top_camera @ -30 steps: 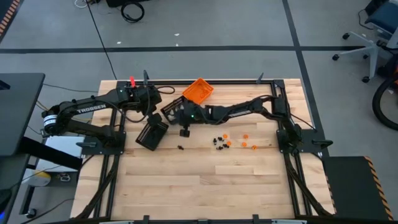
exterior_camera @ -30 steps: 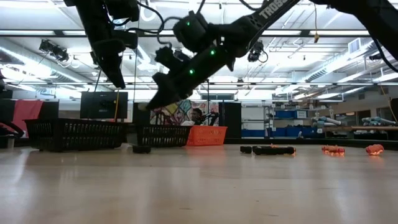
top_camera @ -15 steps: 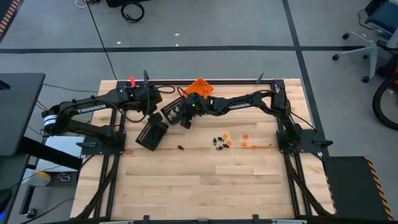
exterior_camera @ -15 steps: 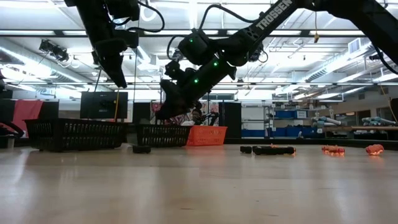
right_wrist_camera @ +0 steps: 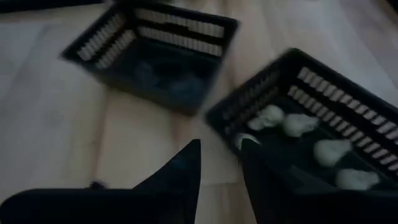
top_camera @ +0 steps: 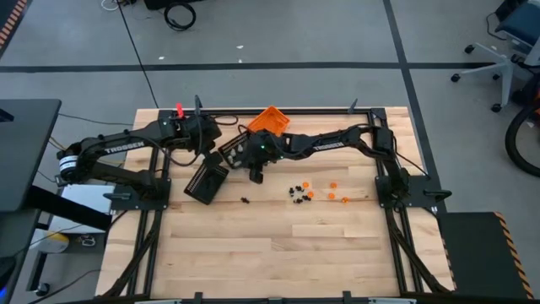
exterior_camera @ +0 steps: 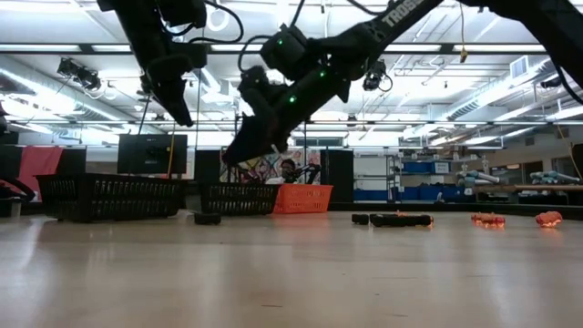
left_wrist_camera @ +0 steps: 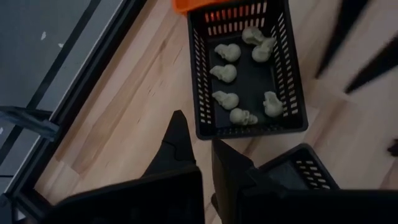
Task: Sort Halloween decoration
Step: Put the black voodoo toy into the bottom black bin
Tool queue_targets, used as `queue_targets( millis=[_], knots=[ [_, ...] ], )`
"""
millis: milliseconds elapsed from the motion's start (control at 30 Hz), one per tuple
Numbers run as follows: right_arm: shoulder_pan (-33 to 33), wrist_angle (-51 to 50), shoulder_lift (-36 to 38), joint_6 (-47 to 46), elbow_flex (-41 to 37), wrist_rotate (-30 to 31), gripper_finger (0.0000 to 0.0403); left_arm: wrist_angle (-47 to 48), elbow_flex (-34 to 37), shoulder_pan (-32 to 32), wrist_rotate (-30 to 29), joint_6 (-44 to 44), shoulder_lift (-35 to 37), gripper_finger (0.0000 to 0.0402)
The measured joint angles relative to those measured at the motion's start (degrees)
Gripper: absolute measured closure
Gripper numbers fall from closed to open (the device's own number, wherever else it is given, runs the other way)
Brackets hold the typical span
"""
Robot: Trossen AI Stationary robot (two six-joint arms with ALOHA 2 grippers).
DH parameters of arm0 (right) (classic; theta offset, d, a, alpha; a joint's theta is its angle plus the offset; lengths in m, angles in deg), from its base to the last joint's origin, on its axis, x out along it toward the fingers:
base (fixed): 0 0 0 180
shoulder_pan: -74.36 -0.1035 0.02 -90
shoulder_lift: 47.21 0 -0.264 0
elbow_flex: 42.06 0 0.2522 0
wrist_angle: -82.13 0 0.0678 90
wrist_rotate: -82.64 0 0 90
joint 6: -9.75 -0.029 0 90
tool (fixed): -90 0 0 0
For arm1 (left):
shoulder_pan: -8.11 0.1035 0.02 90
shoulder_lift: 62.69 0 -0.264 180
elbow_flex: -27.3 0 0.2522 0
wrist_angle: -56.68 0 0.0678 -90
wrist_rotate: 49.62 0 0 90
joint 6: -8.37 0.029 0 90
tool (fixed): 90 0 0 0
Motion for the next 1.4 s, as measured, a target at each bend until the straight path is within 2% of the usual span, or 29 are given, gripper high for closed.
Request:
queue_targets(
  millis=[200, 400, 733, 867, 1033, 1133, 1233, 1400],
  knots=[
    [-3.00, -1.04, 0.37, 2.82, 0.00, -7.50, 0.0283, -3.57, 0.00, 0.00, 0.00, -0.14, -0.09, 0.0402],
    [-5.61, -1.03, -0.90, 3.57, 0.02, -6.92, 0.0265, -5.35, 0.00, 0.00, 0.00, -1.37, -0.09, 0.0402],
    [-8.54, 1.72, -5.91, 4.29, -0.16, -6.94, 0.0188, -5.13, 0.02, -0.16, 0.00, -3.78, -0.05, 0.0402],
    [-9.55, 3.59, -7.56, 4.16, 0.04, -6.50, 0.0173, -4.91, 0.52, -0.72, 0.01, -5.79, -0.03, 0.0402],
    [-10.89, 3.14, -8.84, 4.23, 0.00, -5.58, 0.0175, -4.96, 1.13, -1.50, 0.11, -6.49, -0.03, 0.0402],
    [-11.77, 1.40, -8.75, 5.92, 0.02, -0.58, 0.0184, -4.47, 1.41, -1.96, 0.22, -6.86, -0.05, 0.0402],
    [-12.34, 0.23, -8.75, 7.42, 0.00, 2.14, 0.0200, -4.37, 1.44, -2.48, 0.24, -7.10, -0.03, 0.0402],
    [-12.41, -1.12, -8.75, 7.62, 0.02, 2.11, 0.0237, -4.25, 1.44, -3.15, 0.26, -7.08, -0.04, 0.0402]
  ],
)
